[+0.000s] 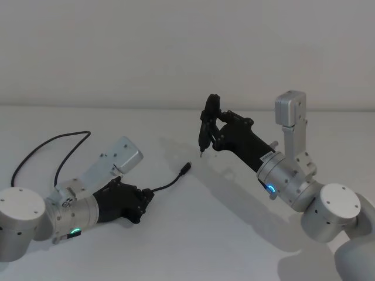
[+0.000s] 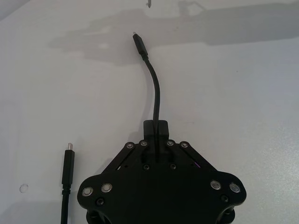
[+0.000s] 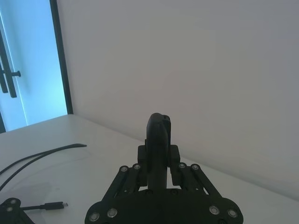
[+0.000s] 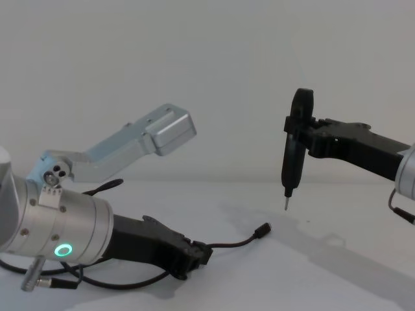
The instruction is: Pick up the data cable with the one hand.
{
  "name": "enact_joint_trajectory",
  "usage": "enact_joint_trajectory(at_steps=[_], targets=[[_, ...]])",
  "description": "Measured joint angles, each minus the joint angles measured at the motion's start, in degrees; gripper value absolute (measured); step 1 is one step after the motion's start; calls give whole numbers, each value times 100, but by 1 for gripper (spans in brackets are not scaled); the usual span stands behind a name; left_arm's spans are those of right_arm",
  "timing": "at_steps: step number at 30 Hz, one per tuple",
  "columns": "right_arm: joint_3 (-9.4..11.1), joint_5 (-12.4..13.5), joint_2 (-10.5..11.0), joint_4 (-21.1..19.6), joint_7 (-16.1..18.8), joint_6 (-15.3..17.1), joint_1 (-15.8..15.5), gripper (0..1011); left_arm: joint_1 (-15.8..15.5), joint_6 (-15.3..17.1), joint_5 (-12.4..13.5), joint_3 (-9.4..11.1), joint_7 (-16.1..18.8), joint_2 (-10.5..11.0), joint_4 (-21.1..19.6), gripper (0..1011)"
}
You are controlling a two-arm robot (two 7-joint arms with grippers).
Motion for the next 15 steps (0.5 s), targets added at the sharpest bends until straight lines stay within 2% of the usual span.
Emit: enact_joint_trajectory(at_steps=[15], targets=[[-67, 1, -31, 153, 80, -60, 61, 275, 1, 21, -5, 8, -56, 10, -19, 42]])
